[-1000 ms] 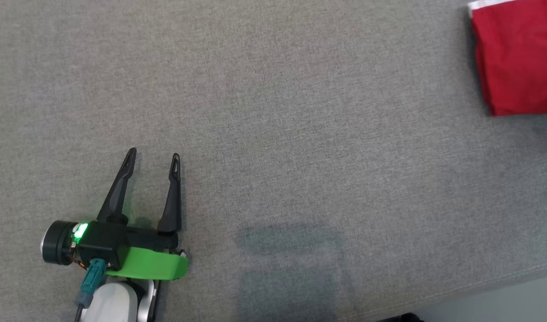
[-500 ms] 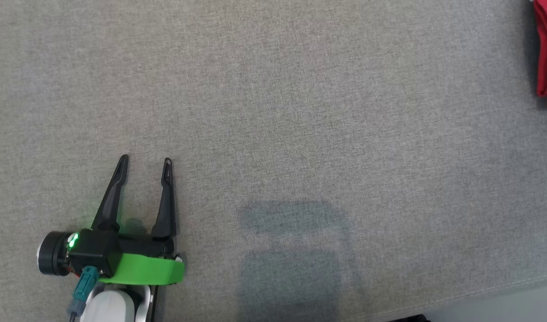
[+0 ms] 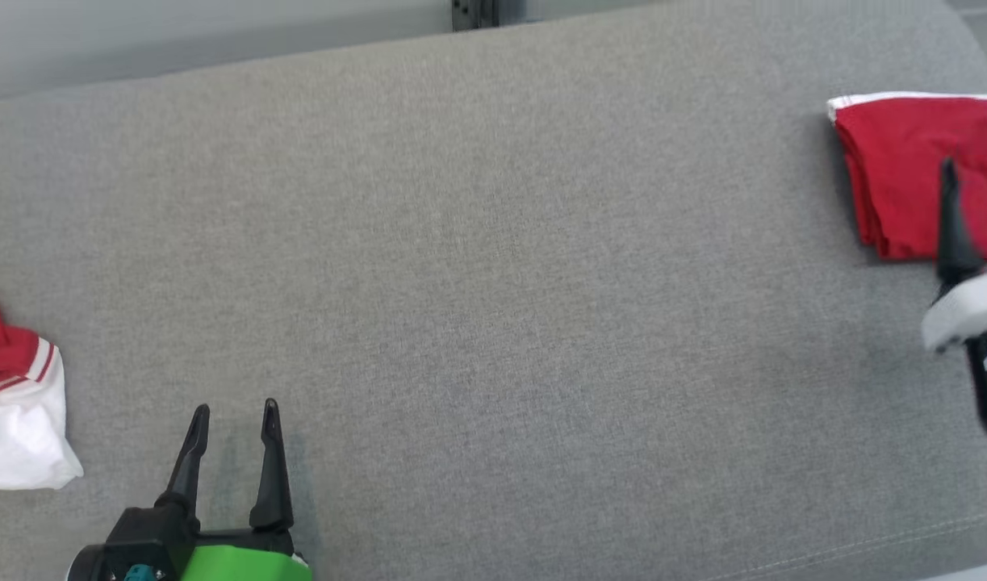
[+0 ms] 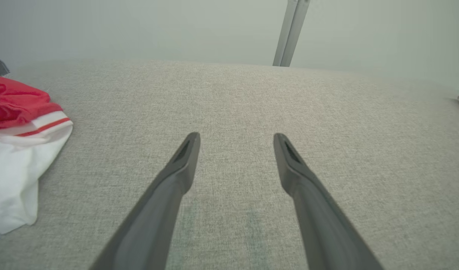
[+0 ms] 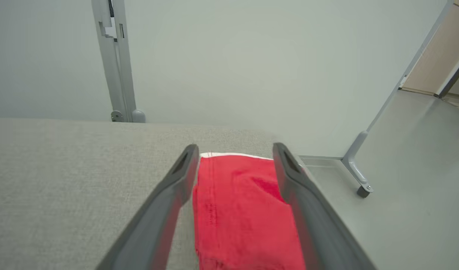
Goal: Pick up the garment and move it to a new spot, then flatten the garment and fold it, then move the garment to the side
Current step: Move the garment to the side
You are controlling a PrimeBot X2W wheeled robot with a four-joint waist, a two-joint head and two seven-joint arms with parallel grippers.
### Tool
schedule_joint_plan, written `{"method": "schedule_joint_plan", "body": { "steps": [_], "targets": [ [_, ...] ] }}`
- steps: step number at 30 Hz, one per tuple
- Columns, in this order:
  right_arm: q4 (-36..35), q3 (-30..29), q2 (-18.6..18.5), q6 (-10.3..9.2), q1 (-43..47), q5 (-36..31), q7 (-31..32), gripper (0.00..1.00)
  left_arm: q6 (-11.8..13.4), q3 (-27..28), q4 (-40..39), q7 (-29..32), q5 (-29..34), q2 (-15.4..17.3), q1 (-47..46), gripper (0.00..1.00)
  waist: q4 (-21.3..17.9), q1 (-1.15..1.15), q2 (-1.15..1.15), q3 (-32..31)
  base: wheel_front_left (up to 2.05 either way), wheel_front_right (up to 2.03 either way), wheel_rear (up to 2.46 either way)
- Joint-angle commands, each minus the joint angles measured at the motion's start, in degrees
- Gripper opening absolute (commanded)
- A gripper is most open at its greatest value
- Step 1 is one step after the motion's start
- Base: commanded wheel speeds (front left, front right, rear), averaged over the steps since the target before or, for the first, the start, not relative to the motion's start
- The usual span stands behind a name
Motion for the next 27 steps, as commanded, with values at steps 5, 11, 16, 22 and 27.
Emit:
{"method": "schedule_joint_plan", "body": {
  "steps": [5, 11, 16, 22, 27],
  "targets": [
    [-11.7, -4.0, 10.8, -0.02, 16.1, -6.9, -0.1, 1.00, 0.3, 1.3, 1.0, 0.0, -1.3, 0.0, 2.8, 1.00, 1.7, 0.00, 0.00, -14.2, 0.00, 0.00, 0.00],
    [-17.1, -4.8, 17.6, -0.03, 26.1, -10.5, -0.1, 1.00, 0.5, 2.8, 2.1, 0.0, -1.0, 0.0, 4.2, 1.00, 2.2, 0.00, 0.00, -15.8, 0.00, 0.00, 0.00],
    [-16.0, -4.7, 19.5, -0.03, 30.1, -11.0, -0.2, 1.00, 0.3, 3.2, 2.7, 0.0, -1.2, 0.0, 4.8, 1.00, 3.2, 0.00, 0.00, -16.1, 0.00, 0.00, 0.00],
    [-15.1, -4.0, 20.1, -0.03, 30.9, -11.0, -0.2, 1.00, 0.1, 3.4, 3.2, 0.0, -1.4, 0.0, 4.8, 1.00, 3.6, 0.00, 0.00, -16.1, 0.00, 0.00, 0.00],
    [-15.1, -3.1, 20.2, -0.03, 30.2, -10.2, -0.2, 1.00, 0.2, 3.2, 3.2, 0.0, -1.6, 0.0, 4.7, 1.00, 3.8, 0.00, 0.00, -16.1, 0.00, 0.00, 0.00]
  ]
}}
